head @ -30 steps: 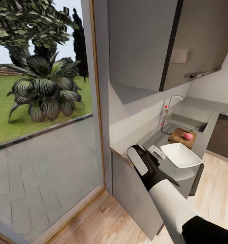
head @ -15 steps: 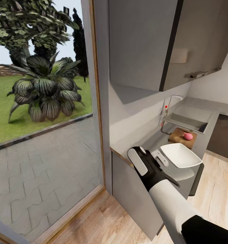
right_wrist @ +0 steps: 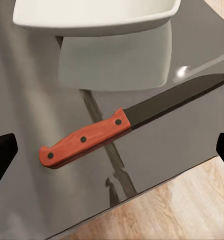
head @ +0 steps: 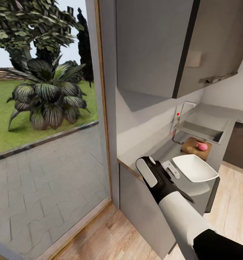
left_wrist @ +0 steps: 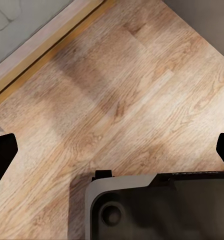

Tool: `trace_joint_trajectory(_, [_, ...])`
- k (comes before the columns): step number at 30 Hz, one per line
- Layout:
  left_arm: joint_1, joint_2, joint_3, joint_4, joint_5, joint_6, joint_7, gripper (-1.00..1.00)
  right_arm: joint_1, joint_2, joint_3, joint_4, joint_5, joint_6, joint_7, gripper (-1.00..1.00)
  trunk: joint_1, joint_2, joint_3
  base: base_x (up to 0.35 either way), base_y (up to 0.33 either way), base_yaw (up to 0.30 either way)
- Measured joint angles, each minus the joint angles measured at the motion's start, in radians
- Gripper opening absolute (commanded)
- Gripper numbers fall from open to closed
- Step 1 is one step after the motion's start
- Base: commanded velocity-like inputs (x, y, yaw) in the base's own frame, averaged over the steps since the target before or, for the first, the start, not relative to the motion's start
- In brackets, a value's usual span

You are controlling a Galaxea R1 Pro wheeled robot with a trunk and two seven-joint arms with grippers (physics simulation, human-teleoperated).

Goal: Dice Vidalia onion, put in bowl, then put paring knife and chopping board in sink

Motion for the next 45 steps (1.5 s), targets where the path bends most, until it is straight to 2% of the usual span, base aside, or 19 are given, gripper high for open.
trace_joint_trajectory(5, [0.0,-0.001,0.0,0.001,0.0,0.0,0.0,1.0,0.0,0.0,-0.006,0.016,-0.007,0.0,0.0,1.0,0.0,0.0,-0.007,0.001,0.0,0.0])
trace_joint_trajectory(10, [0.0,0.0,0.0,0.002,0.0,0.0,0.0,1.0,0.0,0.0,-0.007,0.022,-0.051,-0.001,0.002,1.0,0.0,0.0,-0.015,0.165,0.0,0.0])
trace_joint_trajectory(35, [0.0,-0.001,-0.001,0.002,0.0,0.0,0.0,1.0,0.0,0.0,-0.008,0.021,-0.058,-0.002,0.001,1.0,0.0,0.0,-0.049,0.077,0.0,0.0])
trace_joint_trajectory(41, [0.0,0.0,0.0,0.0,0.0,0.0,0.0,1.0,0.0,0.0,-0.067,0.01,-0.06,-0.002,0.003,1.0,0.0,0.0,-0.049,0.002,0.0,0.0])
trace_joint_trajectory(45, [0.0,0.0,0.0,0.0,0.0,0.0,0.0,1.0,0.0,0.0,-0.122,0.008,-0.06,-0.002,0.003,1.0,0.0,0.0,-0.049,0.0,0.0,0.0])
